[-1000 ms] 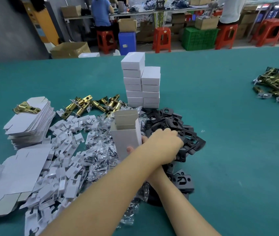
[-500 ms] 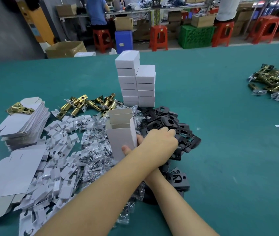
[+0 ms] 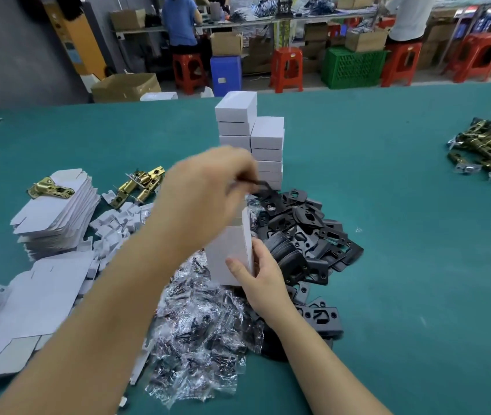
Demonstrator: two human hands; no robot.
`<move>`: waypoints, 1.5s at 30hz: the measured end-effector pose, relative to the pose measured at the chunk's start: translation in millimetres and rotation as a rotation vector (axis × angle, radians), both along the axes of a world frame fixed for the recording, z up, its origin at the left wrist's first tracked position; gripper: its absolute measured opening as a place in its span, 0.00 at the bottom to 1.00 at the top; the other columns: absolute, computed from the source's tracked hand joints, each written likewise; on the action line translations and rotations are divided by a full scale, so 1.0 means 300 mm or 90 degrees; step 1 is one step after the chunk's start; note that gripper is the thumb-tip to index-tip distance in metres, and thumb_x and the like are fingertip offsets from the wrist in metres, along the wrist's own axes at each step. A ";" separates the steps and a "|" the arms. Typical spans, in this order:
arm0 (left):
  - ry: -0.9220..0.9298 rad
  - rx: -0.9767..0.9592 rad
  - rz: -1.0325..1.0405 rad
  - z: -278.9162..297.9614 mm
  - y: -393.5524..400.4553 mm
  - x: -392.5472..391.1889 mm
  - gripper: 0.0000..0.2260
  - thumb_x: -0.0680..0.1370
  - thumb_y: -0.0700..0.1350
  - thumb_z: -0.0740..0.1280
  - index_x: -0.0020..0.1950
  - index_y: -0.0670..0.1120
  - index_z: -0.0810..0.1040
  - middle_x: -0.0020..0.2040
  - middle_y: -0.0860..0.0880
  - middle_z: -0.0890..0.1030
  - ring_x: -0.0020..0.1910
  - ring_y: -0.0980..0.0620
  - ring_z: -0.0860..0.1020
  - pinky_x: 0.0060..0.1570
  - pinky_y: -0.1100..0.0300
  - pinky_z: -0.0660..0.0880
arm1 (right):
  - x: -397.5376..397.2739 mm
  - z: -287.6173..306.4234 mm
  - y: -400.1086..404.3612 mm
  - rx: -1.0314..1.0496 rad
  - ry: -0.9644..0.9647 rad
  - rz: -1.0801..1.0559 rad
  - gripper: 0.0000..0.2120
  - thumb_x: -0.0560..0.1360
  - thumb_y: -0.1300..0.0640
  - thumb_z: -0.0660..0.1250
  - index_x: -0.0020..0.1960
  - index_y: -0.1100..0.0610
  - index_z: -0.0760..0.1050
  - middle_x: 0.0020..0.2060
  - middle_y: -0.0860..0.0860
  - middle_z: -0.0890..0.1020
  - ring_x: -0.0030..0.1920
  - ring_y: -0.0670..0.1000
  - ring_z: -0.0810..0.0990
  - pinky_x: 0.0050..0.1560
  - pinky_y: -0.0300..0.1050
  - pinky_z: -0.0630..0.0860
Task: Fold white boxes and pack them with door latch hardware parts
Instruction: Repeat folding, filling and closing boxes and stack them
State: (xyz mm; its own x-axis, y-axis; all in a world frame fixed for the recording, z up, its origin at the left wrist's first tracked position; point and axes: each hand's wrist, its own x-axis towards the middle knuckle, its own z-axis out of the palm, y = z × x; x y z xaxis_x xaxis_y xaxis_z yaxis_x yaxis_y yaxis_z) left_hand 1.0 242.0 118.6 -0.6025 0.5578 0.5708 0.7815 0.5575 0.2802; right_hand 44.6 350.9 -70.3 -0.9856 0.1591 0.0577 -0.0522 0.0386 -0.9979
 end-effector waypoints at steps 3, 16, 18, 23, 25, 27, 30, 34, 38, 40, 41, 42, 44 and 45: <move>-0.099 0.083 0.091 -0.005 -0.086 -0.045 0.07 0.77 0.41 0.73 0.46 0.51 0.78 0.39 0.63 0.81 0.31 0.57 0.78 0.36 0.66 0.73 | -0.001 -0.005 0.002 -0.018 0.005 -0.003 0.17 0.78 0.47 0.72 0.64 0.38 0.72 0.55 0.38 0.84 0.55 0.42 0.83 0.53 0.40 0.82; -0.373 -0.109 0.039 -0.161 -0.117 -0.121 0.12 0.78 0.40 0.72 0.43 0.58 0.78 0.44 0.58 0.85 0.47 0.63 0.81 0.50 0.58 0.78 | 0.000 -0.006 0.000 -0.023 0.046 -0.001 0.16 0.77 0.47 0.72 0.63 0.39 0.75 0.54 0.46 0.84 0.54 0.50 0.84 0.56 0.58 0.82; -0.401 -0.123 0.020 -0.165 -0.111 -0.123 0.12 0.79 0.41 0.71 0.44 0.58 0.78 0.45 0.60 0.84 0.46 0.66 0.80 0.46 0.67 0.75 | 0.001 -0.004 -0.001 -0.031 0.043 -0.003 0.16 0.77 0.47 0.72 0.63 0.39 0.75 0.54 0.46 0.84 0.54 0.50 0.83 0.55 0.57 0.83; -0.426 -0.238 -0.032 -0.176 -0.096 -0.110 0.02 0.80 0.50 0.70 0.50 0.54 0.82 0.44 0.57 0.83 0.39 0.67 0.77 0.35 0.71 0.70 | 0.000 -0.008 -0.001 -0.037 0.042 0.002 0.19 0.78 0.48 0.70 0.68 0.47 0.74 0.56 0.47 0.84 0.56 0.51 0.83 0.55 0.50 0.81; -0.428 -0.249 -0.026 -0.184 -0.087 -0.109 0.05 0.80 0.52 0.69 0.51 0.52 0.82 0.42 0.55 0.82 0.33 0.63 0.76 0.30 0.69 0.68 | 0.003 -0.004 0.000 -0.043 0.041 0.001 0.19 0.79 0.47 0.70 0.68 0.47 0.74 0.56 0.46 0.84 0.56 0.49 0.83 0.55 0.45 0.79; -0.463 -0.227 -0.027 -0.182 -0.082 -0.110 0.06 0.81 0.51 0.68 0.49 0.51 0.81 0.40 0.52 0.81 0.25 0.60 0.72 0.25 0.68 0.67 | 0.006 -0.004 0.001 -0.047 0.040 -0.003 0.18 0.79 0.48 0.70 0.68 0.47 0.74 0.56 0.46 0.84 0.56 0.49 0.83 0.55 0.44 0.79; -0.466 -0.228 -0.038 -0.171 -0.079 -0.113 0.06 0.82 0.52 0.67 0.44 0.56 0.78 0.42 0.59 0.82 0.26 0.63 0.75 0.26 0.70 0.67 | 0.008 -0.001 0.003 -0.044 0.042 -0.005 0.17 0.80 0.50 0.70 0.68 0.47 0.74 0.56 0.45 0.84 0.56 0.48 0.83 0.56 0.45 0.80; -0.420 -0.175 -0.020 -0.163 -0.080 -0.114 0.04 0.81 0.52 0.68 0.52 0.57 0.83 0.45 0.63 0.83 0.43 0.70 0.78 0.38 0.73 0.70 | 0.011 0.001 0.001 -0.045 0.037 -0.014 0.15 0.79 0.49 0.71 0.64 0.42 0.75 0.54 0.44 0.84 0.55 0.48 0.83 0.56 0.50 0.82; -0.378 0.059 0.017 -0.146 -0.106 -0.123 0.06 0.81 0.47 0.68 0.47 0.52 0.85 0.39 0.58 0.85 0.30 0.62 0.75 0.29 0.73 0.69 | 0.007 -0.007 0.000 -0.052 0.035 -0.033 0.18 0.78 0.48 0.71 0.66 0.45 0.74 0.55 0.46 0.84 0.55 0.48 0.83 0.56 0.52 0.83; -0.371 0.210 0.065 -0.137 -0.134 -0.147 0.09 0.83 0.47 0.66 0.46 0.51 0.84 0.38 0.53 0.85 0.23 0.60 0.68 0.22 0.69 0.65 | 0.004 -0.012 0.000 -0.054 0.038 -0.048 0.19 0.78 0.48 0.70 0.68 0.46 0.73 0.56 0.45 0.84 0.56 0.47 0.83 0.56 0.50 0.83; -0.368 0.271 0.096 -0.138 -0.152 -0.166 0.10 0.83 0.47 0.65 0.46 0.50 0.84 0.36 0.52 0.84 0.23 0.60 0.66 0.21 0.69 0.63 | 0.003 -0.014 0.000 -0.059 0.038 -0.057 0.19 0.79 0.49 0.70 0.68 0.46 0.72 0.57 0.45 0.83 0.57 0.47 0.83 0.56 0.50 0.83; -0.364 0.311 0.130 -0.146 -0.169 -0.187 0.10 0.84 0.46 0.64 0.46 0.50 0.83 0.35 0.51 0.83 0.23 0.60 0.66 0.21 0.68 0.63 | 0.001 -0.015 0.000 -0.065 0.038 -0.066 0.19 0.79 0.48 0.70 0.68 0.45 0.72 0.58 0.46 0.83 0.57 0.47 0.83 0.56 0.50 0.83; -0.360 0.283 0.204 -0.183 -0.198 -0.231 0.11 0.84 0.41 0.61 0.49 0.51 0.82 0.38 0.50 0.82 0.22 0.61 0.66 0.20 0.68 0.63 | -0.001 -0.014 -0.001 -0.083 0.035 -0.086 0.19 0.77 0.45 0.69 0.66 0.43 0.72 0.58 0.45 0.83 0.57 0.45 0.83 0.54 0.45 0.83; -0.367 0.218 0.234 -0.209 -0.209 -0.249 0.11 0.84 0.39 0.61 0.51 0.51 0.81 0.41 0.50 0.82 0.21 0.61 0.67 0.19 0.68 0.63 | -0.002 -0.012 -0.002 -0.097 0.034 -0.096 0.19 0.76 0.45 0.69 0.65 0.42 0.72 0.57 0.45 0.83 0.57 0.44 0.83 0.53 0.43 0.82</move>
State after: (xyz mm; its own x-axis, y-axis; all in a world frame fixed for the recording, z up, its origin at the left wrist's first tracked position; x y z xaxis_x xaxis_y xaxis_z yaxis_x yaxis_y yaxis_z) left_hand -73.7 179.3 55.8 -0.9701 0.1120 0.2152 0.2404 0.5621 0.7914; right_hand 44.0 350.5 -73.9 -0.9462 0.3153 0.0724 -0.1095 -0.1014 -0.9888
